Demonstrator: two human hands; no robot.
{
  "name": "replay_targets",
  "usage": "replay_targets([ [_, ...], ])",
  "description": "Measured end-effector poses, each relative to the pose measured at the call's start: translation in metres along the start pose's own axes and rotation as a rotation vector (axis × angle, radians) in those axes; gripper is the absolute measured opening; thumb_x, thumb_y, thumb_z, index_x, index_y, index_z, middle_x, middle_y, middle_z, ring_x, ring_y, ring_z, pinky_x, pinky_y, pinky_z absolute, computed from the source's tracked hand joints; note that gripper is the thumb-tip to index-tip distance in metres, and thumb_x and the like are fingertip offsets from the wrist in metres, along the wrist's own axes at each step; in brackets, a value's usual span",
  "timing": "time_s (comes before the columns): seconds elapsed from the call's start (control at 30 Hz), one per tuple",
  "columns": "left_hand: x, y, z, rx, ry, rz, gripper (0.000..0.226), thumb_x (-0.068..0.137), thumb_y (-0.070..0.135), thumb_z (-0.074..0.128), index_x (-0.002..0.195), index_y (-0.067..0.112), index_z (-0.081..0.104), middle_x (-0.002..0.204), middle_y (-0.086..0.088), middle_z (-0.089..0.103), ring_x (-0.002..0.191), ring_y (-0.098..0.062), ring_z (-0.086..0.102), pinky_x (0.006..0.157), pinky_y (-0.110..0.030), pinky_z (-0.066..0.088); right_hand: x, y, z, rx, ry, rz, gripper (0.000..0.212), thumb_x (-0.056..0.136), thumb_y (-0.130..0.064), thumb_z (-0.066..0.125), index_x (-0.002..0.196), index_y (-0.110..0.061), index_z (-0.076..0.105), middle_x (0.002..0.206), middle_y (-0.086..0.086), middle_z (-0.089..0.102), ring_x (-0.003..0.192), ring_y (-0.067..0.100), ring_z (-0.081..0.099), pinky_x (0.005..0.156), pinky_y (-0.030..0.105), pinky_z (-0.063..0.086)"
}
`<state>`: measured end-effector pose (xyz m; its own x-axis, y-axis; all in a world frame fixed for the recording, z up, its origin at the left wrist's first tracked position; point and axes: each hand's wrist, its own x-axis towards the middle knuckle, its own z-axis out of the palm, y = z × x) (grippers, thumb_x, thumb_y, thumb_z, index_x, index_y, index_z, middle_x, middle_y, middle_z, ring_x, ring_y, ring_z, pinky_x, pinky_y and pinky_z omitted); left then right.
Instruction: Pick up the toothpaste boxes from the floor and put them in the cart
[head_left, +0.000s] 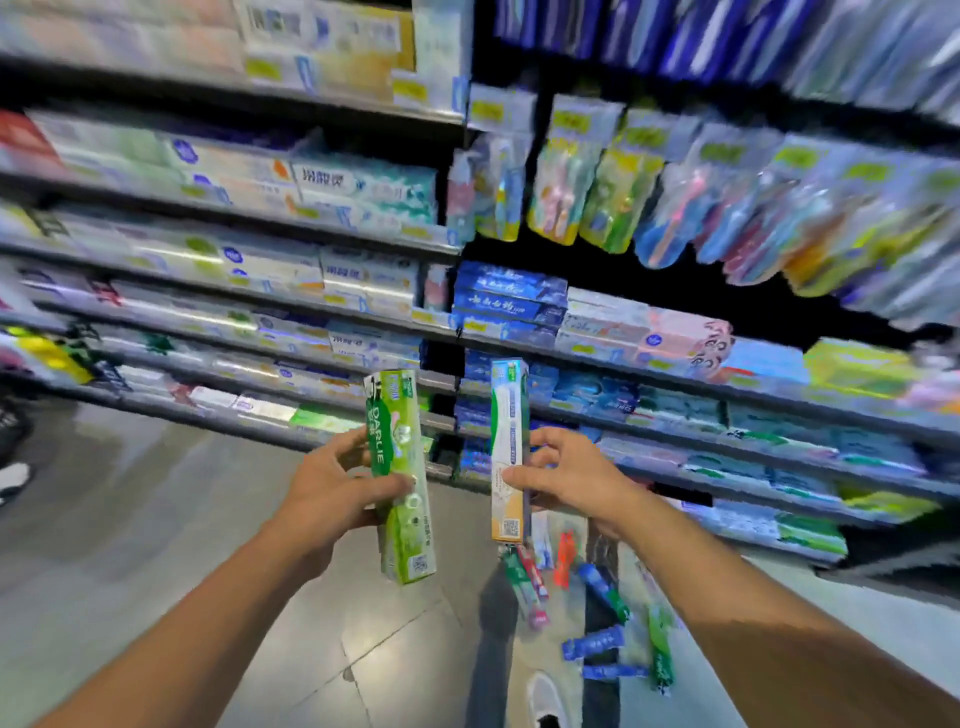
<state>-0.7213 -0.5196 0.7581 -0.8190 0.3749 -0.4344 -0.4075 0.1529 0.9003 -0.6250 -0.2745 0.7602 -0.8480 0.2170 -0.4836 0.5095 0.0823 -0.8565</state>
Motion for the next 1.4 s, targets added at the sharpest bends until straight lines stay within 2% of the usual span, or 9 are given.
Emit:
replay_targets([
  [0.1,-0.01,0.024,0.033,0.057,-0.135,0.016,0.055,0.066,-0.007,0.085,0.114,0.014,0.069,0.101,-0.009,0.071,0.078,-0.021,0.07,0.063,-0.037,0.06,-0.047,-0.006,-0.033,0.052,0.145,-0.013,0.027,0.084,-0.013,0.078,0.104,-0.012,0.06,0.081,0.014,0.05,0.075,0.019,0.057,0.062,0.022,0.049],
  [0.23,-0.018,0.038,0.096,0.151,-0.28,0.028,0.052,0.065,-0.006,0.086,0.11,0.015,0.07,0.104,-0.01,0.075,0.082,-0.027,0.073,0.07,-0.047,0.061,-0.106,0.013,-0.085,0.125,0.308,0.027,0.039,0.083,-0.015,0.079,0.115,-0.004,0.06,0.081,0.005,0.068,0.078,0.02,0.067,0.076,0.04,0.058],
  [0.37,-0.024,0.046,0.181,0.238,-0.373,0.051,0.047,0.069,-0.005,0.085,0.106,0.018,0.069,0.084,0.004,0.077,0.08,-0.025,0.071,0.084,-0.054,0.058,-0.16,0.05,-0.147,0.198,0.476,0.074,0.041,0.083,-0.017,0.079,0.118,-0.006,0.06,0.074,-0.002,0.068,0.075,0.015,0.071,0.071,0.033,0.061],
  [0.47,-0.029,0.046,0.256,0.313,-0.494,0.048,0.042,0.069,0.0,0.086,0.103,0.02,0.07,0.093,-0.003,0.078,0.089,-0.032,0.073,0.089,-0.058,0.056,-0.211,0.088,-0.195,0.237,0.592,0.09,0.028,0.084,-0.015,0.078,0.109,-0.008,0.066,0.087,0.01,0.074,0.074,0.016,0.071,0.061,0.028,0.057],
  [0.57,-0.045,0.037,0.341,0.344,-0.599,0.064,0.04,0.071,-0.005,0.083,0.099,0.019,0.068,0.096,-0.006,0.078,0.086,-0.031,0.072,0.087,-0.053,0.057,-0.269,0.129,-0.245,0.313,0.737,0.118,0.016,0.084,-0.01,0.077,0.095,-0.008,0.066,0.075,0.006,0.072,0.063,0.013,0.066,0.054,0.024,0.052],
  [0.7,-0.078,0.021,0.46,0.389,-0.749,0.043,0.048,0.074,-0.005,0.082,0.114,0.017,0.066,0.097,-0.007,0.077,0.078,-0.03,0.075,0.067,-0.047,0.061,-0.346,0.183,-0.315,0.416,0.839,0.169,0.016,0.085,-0.007,0.076,0.098,-0.007,0.067,0.089,0.017,0.072,0.08,0.027,0.067,0.084,0.047,0.058],
  [0.9,-0.135,-0.009,0.628,0.472,-0.896,0.024,0.054,0.076,-0.001,0.082,0.123,0.017,0.063,0.107,-0.005,0.076,0.09,-0.031,0.074,0.075,-0.051,0.061,-0.445,0.257,-0.42,0.505,1.036,0.214,0.014,0.081,-0.004,0.079,0.084,-0.012,0.068,0.075,0.009,0.071,0.077,0.029,0.068,0.086,0.055,0.057],
  [1.2,-0.211,-0.045,0.842,0.601,-1.063,0.019,0.042,0.07,0.002,0.087,0.104,0.022,0.07,0.099,-0.006,0.077,0.088,-0.034,0.071,0.087,-0.057,0.055,-0.541,0.36,-0.543,0.571,1.223,0.289,0.03,0.075,-0.018,0.084,0.098,-0.01,0.067,0.082,0.008,0.07,0.081,0.03,0.075,0.077,0.05,0.061],
  [1.4,-0.21,-0.072,0.977,0.644,-1.164,0.015,0.037,0.072,0.003,0.085,0.105,0.015,0.072,0.096,-0.014,0.075,0.073,-0.027,0.065,0.072,-0.046,0.046,-0.56,0.412,-0.631,0.608,1.272,0.327,0.033,0.076,-0.019,0.084,0.102,-0.007,0.068,0.08,0.008,0.07,0.063,0.021,0.069,0.063,0.034,0.059],
])
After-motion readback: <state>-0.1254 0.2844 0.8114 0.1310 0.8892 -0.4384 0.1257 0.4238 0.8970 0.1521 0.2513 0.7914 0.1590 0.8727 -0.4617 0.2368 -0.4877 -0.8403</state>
